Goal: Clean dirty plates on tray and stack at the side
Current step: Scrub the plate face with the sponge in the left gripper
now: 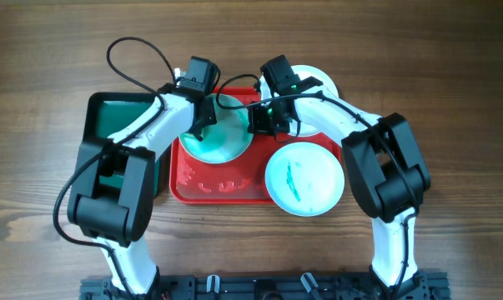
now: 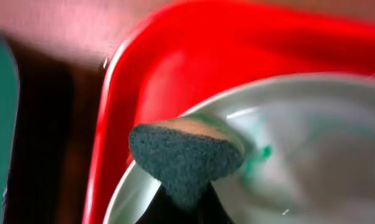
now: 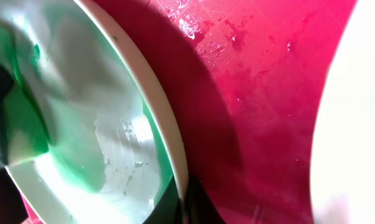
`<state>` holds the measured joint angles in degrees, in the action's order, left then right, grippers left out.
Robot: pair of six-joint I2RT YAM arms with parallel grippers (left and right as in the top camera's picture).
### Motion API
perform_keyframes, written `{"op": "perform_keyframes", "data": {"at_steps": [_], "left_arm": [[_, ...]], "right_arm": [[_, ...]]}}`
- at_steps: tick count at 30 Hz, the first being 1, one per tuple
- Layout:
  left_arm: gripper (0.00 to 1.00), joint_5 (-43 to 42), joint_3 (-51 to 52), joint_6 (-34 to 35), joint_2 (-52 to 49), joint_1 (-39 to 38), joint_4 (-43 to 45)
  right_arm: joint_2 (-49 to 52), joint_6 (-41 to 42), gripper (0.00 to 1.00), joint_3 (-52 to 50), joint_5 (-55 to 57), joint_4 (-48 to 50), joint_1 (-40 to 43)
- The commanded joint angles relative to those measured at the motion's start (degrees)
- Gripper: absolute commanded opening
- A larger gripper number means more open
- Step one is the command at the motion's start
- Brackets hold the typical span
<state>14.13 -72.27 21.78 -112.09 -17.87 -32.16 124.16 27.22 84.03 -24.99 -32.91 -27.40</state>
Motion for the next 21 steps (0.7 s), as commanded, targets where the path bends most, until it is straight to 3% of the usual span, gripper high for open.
{"op": "perform_keyframes", "data": {"at_steps": [1, 5, 11, 13, 18, 21], "left_arm": [[0.04, -0.1, 0.2, 0.9, -0.6, -1.1, 4.1], [0.04, -13.4, 0.2, -5.2, -0.6, -2.6, 7.6], [0.04, -21.1, 0.2, -11.1, -0.7, -3.7, 6.0], [0.04, -16.3, 0.2, -10.6, -0.7, -3.2, 5.2], [0.04, 6.1, 0.2, 3.6, -0.7, -0.8, 3.7], [0.04, 7.5, 0.2, 7.8, -0.7, 0.8, 1.6]], "right_arm": [[1.1, -0.8, 0.04, -2.0, 3.0, -0.5, -0.4], [1.1, -0.8, 0.04, -2.0, 3.0, -0.5, -0.4], [1.1, -1.0, 0.04, -2.0, 3.0, -0.5, -0.4], [1.1, -1.1, 0.04, -2.0, 3.0, -0.5, -0.4], [1.1, -1.2, 0.04, -2.0, 3.0, -0.5, -0.4], [1.1, -1.2, 0.04, -2.0, 3.0, -0.5, -0.4]]}}
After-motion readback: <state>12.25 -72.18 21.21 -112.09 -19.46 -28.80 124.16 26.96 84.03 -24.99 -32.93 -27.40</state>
